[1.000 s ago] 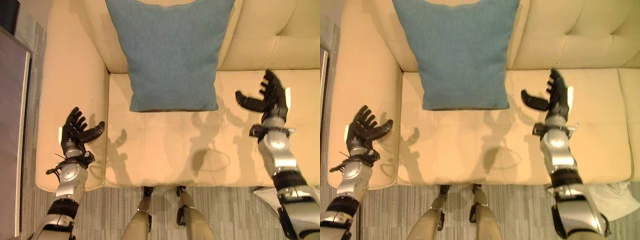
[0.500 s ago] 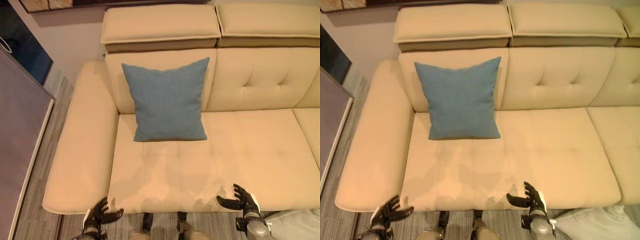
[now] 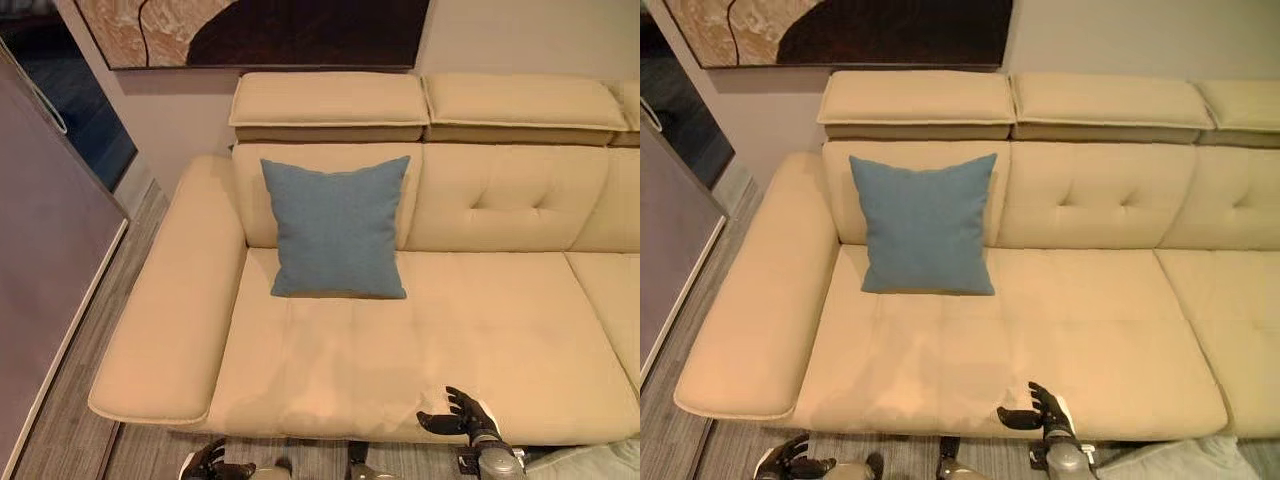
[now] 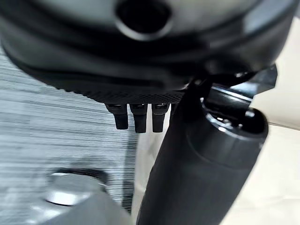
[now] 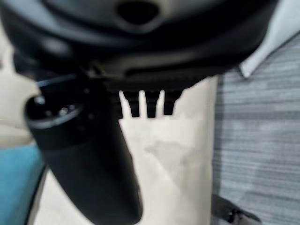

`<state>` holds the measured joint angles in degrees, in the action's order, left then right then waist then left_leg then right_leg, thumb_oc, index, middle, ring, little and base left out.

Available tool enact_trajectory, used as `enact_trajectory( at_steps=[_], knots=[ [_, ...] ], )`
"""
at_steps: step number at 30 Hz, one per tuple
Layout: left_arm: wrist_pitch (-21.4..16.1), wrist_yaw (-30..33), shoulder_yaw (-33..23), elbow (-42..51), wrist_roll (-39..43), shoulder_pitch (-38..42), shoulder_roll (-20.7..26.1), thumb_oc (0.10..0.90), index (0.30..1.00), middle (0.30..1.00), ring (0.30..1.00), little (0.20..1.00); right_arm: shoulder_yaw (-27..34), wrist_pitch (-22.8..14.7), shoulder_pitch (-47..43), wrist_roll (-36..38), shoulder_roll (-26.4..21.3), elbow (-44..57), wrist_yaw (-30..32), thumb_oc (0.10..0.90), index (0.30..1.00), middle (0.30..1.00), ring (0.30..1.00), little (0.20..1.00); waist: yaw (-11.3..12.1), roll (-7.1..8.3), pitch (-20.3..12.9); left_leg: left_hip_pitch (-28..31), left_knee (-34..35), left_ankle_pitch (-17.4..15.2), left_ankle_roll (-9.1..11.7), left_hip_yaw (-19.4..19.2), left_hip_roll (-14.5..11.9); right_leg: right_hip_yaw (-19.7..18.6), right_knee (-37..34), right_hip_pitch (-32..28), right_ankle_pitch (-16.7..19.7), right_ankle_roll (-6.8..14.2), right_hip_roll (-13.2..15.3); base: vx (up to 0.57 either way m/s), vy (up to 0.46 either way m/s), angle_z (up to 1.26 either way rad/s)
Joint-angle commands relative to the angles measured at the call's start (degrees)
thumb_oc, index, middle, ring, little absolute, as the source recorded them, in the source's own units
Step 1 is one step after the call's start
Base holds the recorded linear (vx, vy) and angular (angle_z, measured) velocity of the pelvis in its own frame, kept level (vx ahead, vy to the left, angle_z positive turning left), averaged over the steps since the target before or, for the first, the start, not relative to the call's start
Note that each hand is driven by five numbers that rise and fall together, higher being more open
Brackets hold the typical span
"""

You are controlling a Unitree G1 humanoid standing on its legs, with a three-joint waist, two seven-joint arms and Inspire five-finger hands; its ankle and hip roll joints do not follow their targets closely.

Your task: Pick up all the scattered cushions and arrange them neatly on the sofa.

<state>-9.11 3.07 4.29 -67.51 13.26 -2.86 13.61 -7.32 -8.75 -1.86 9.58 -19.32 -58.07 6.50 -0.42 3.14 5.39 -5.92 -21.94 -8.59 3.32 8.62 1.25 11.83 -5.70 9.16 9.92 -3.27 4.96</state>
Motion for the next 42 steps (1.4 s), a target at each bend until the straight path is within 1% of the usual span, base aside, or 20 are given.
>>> enact_trajectory(
  at_steps=[1, 3, 5, 8, 9, 11, 15, 17, 19, 21, 23, 26, 32, 33, 34, 35, 37, 38, 39, 42],
  knots=[
    [-2.32, 1.26, -0.50, 2.25, -0.54, 0.88, 1.64, 0.800, 0.900, 0.900, 0.900, 0.900, 1.72, -0.83, -1.81, -1.13, -2.09, -0.47, 0.77, 0.800, 0.900, 0.900, 0.900, 0.900, 0.24, -0.96, -1.46, 7.64, 14.02, 0.43, -0.38, 0.09, 0.08, -2.93, 3.19, -0.76, -5.46, 8.44, -0.60, -0.18, 0.161, 0.20],
    [-2.34, 1.64, -0.47, 2.29, -0.57, 1.52, 1.58, 0.800, 0.900, 0.900, 0.900, 0.900, 1.87, -0.37, -2.33, -1.60, -2.10, -1.39, 0.97, 0.800, 0.900, 0.900, 0.900, 0.900, -0.20, -0.88, -1.32, 8.22, 16.89, -1.92, -1.51, 0.09, 1.27, -3.11, 3.69, 1.65, -3.58, 9.35, 0.67, -0.22, 0.175, 0.17],
    [-2.54, 2.51, -0.30, 2.43, -0.65, 2.39, 1.69, 0.800, 0.900, 0.900, 0.900, 0.900, 1.87, 0.11, -3.23, -1.89, -1.97, -2.19, 1.60, 0.800, 0.900, 0.900, 0.900, 0.900, 0.00, -0.57, -0.44, 7.21, 17.35, -2.02, -2.50, 0.91, 3.30, -3.29, 3.29, 4.21, -0.91, 10.84, 2.22, -0.29, 0.197, -0.18],
    [-2.40, 2.73, -0.58, 1.75, -1.30, 2.95, 1.98, 0.800, 0.900, 0.900, 0.900, 0.900, 1.58, 0.51, -4.05, -2.56, -1.83, -2.74, 1.83, 0.800, 0.900, 0.900, 0.900, 0.900, 0.51, -0.47, 0.12, 6.32, 18.04, -1.61, -3.18, 0.61, 4.25, -2.98, 2.69, 5.84, -0.04, 11.97, 3.50, -0.27, 0.116, -0.18],
    [-2.36, 3.16, -0.63, 1.80, -1.03, 3.76, 2.70, 0.800, 0.900, 0.900, 0.900, 0.900, 1.07, 0.97, -5.34, -3.07, -1.43, -3.28, 1.97, 0.800, 0.900, 0.900, 0.900, 0.900, 0.88, -0.55, 1.73, 4.46, 17.79, -0.29, -3.96, -0.10, 4.40, -2.72, 5.21, 7.99, -0.91, 12.58, 4.37, -0.36, 0.070, -0.27],
    [-1.90, 3.25, -0.54, 1.17, -2.11, 3.55, 3.11, 0.800, 0.900, 0.900, 0.900, 0.900, 0.19, 1.19, -6.09, -3.34, -1.28, -4.39, 1.86, 0.800, 0.900, 0.900, 0.900, 0.900, 1.85, -0.95, 2.49, 3.06, 18.06, 1.29, -4.80, -1.55, 4.36, -2.48, 9.96, 6.58, -3.86, 11.65, 4.08, -0.37, 0.082, -0.36],
    [-0.92, 1.91, -0.50, -0.44, -3.74, 2.28, 3.50, 0.800, 0.900, 0.900, 0.900, 0.900, -0.85, 1.06, -5.68, -4.13, -0.38, -6.54, 1.17, 0.800, 0.900, 0.900, 0.900, 0.900, 3.94, -1.70, 0.86, 2.17, 20.89, 4.37, -5.66, -3.57, 3.08, -0.85, 19.14, 1.35, -10.90, 9.65, 2.33, -0.21, 0.029, -0.46],
    [-0.54, 1.55, -0.12, -1.36, -5.03, 1.73, 3.68, 0.800, 0.900, 0.900, 0.900, 0.900, -1.15, 1.07, -5.09, -4.47, 0.14, -7.36, 1.00, 0.800, 0.900, 0.900, 0.900, 0.900, 5.19, -1.02, -0.33, 0.73, 20.90, 5.21, -5.48, -5.04, 3.12, -0.40, 18.36, -3.13, -13.12, 9.73, 1.52, -0.16, -0.074, -0.35],
    [-0.57, 1.70, 0.00, -1.21, -4.83, 1.32, 3.51, 0.800, 0.900, 0.900, 0.900, 0.900, -1.31, 1.32, -5.02, -4.56, 0.62, -7.15, 0.93, 0.800, 0.900, 0.900, 0.900, 0.900, 6.03, -0.40, -0.66, 0.20, 20.97, 5.41, -5.10, -5.76, 3.23, 0.26, 16.67, -4.13, -12.99, 9.42, 1.40, -0.10, -0.087, -0.26],
    [-0.52, 1.81, -0.50, -1.45, -4.36, 0.97, 2.73, 0.800, 0.900, 0.900, 0.900, 0.900, -1.41, 1.28, -4.83, -3.99, 0.94, -7.20, 1.39, 0.800, 0.900, 0.900, 0.900, 0.900, 6.70, 0.46, -1.84, -0.44, 20.68, 5.65, -4.28, -6.61, 3.10, 0.56, 11.13, -6.98, -14.15, 9.44, 0.52, -0.03, -0.139, -0.42],
    [-0.42, 2.00, -0.70, -1.58, -4.00, 1.02, 2.41, 0.800, 0.900, 0.900, 0.900, 0.900, -1.49, 1.34, -4.79, -3.74, 0.88, -7.13, 1.41, 0.800, 0.900, 0.900, 0.900, 0.900, 6.53, 0.36, -1.90, -0.36, 20.71, 5.85, -3.98, -6.75, 2.70, 0.13, 10.29, -6.82, -13.97, 9.29, -0.01, -0.01, -0.148, -0.06],
    [-0.05, 2.20, 0.13, -2.57, -4.68, 1.53, 1.97, 0.800, 0.900, 0.900, 0.900, 0.900, -1.04, 1.36, -4.46, -2.69, 0.85, -7.16, 1.72, 0.800, 0.900, 0.900, 0.900, 0.900, 5.16, 0.23, -1.73, -0.13, 19.84, 5.78, -3.15, -7.13, 1.82, -0.97, 8.22, -7.19, -13.58, 8.27, -1.13, -0.01, -0.168, -0.04],
    [0.33, 1.86, 1.53, -2.10, -4.76, 3.02, 1.45, 0.800, 0.900, 0.900, 0.900, 0.900, -0.55, 1.28, -4.29, -1.99, 0.13, -8.80, 2.39, 0.800, 0.900, 0.900, 0.900, 0.900, 4.45, 0.58, 0.09, -1.09, 13.86, 4.31, -1.95, -7.32, 1.35, -1.25, 6.43, -8.65, -12.82, 7.33, -1.50, -0.02, -0.065, -0.01],
    [0.18, 1.92, 2.58, -1.63, -4.16, 3.54, 0.83, 0.800, 0.900, 0.900, 0.900, 0.900, -0.74, 1.33, -4.23, -2.08, -0.26, -9.43, 2.85, 0.800, 0.900, 0.900, 0.900, 0.900, 4.90, 0.81, 1.10, -2.29, 10.75, 3.44, -1.42, -2.25, 2.31, -3.67, 6.53, -8.00, -12.17, 7.10, -1.65, -0.07, 0.014, -0.32],
    [0.18, 1.92, 2.59, -1.63, -4.15, 3.55, 0.82, 0.800, 0.900, 0.900, 0.900, 0.900, -0.73, 1.33, -4.23, -2.08, -0.27, -9.42, 2.85, 0.800, 0.900, 0.900, 0.900, 0.900, 4.93, 0.79, 1.14, -2.26, 10.71, 3.40, -1.42, -2.26, 2.30, -3.69, 6.53, -8.04, -12.18, 7.10, -1.66, -0.11, 0.062, -1.08],
    [0.08, 2.07, 2.79, -1.43, -3.42, 3.67, 0.38, 0.800, 0.900, 0.900, 0.900, 0.900, -0.81, 1.42, -3.86, -2.21, -0.45, -9.69, 3.01, 0.800, 0.900, 0.900, 0.900, 0.900, 5.53, 0.83, 1.36, -2.40, 10.22, 3.21, -1.07, 2.91, 3.28, -5.86, 6.76, -7.31, -11.38, 7.30, -1.78, -0.05, 0.075, -1.14],
    [0.02, 2.12, 3.14, -1.11, -3.07, 4.04, 0.08, 0.800, 0.900, 0.900, 0.900, 0.900, -0.78, 1.57, -3.85, -2.47, -0.78, -9.91, 3.23, 0.800, 0.900, 0.900, 0.900, 0.900, 5.70, 0.74, 1.49, -2.77, 9.62, 3.15, -0.87, 6.79, 4.20, -8.10, 7.10, -6.42, -10.71, 7.64, -1.80, -0.05, 0.086, -0.88],
    [0.02, 2.12, 3.14, -1.12, -3.07, 4.04, 0.08, 0.800, 0.900, 0.900, 0.900, 0.900, -0.78, 1.57, -3.85, -2.47, -0.78, -9.91, 3.23, 0.800, 0.900, 0.900, 0.900, 0.900, 5.71, 0.74, 1.49, -2.77, 9.62, 3.15, -0.87, 6.79, 4.20, -8.10, 7.11, -6.42, -10.71, 7.64, -1.80, -0.03, 0.138, -0.60],
    [0.08, 1.90, 3.73, -0.98, -3.30, 4.67, -0.01, 0.800, 0.900, 0.900, 0.900, 0.900, -0.54, 1.76, -3.69, -2.70, -1.11, -9.99, 3.03, 0.800, 0.900, 0.900, 0.900, 0.900, 4.79, 0.16, 1.25, -1.83, 11.42, 2.43, -1.29, 7.95, 4.39, -9.83, 7.53, -5.25, -10.29, 8.33, -1.85, -0.02, 0.101, -0.54],
    [0.26, 1.93, 4.66, -0.68, -4.20, 5.57, 0.21, 0.800, 0.900, 0.900, 0.900, 0.900, -0.07, 2.09, -3.87, -2.72, -1.13, -9.98, 3.16, 0.800, 0.900, 0.900, 0.900, 0.900, 3.79, -0.27, 1.32, -1.02, 12.82, 2.48, -1.90, 7.35, 4.07, -11.34, 8.51, -3.11, -9.43, 8.84, -1.43, -0.07, 0.188, -0.57]
  ],
)
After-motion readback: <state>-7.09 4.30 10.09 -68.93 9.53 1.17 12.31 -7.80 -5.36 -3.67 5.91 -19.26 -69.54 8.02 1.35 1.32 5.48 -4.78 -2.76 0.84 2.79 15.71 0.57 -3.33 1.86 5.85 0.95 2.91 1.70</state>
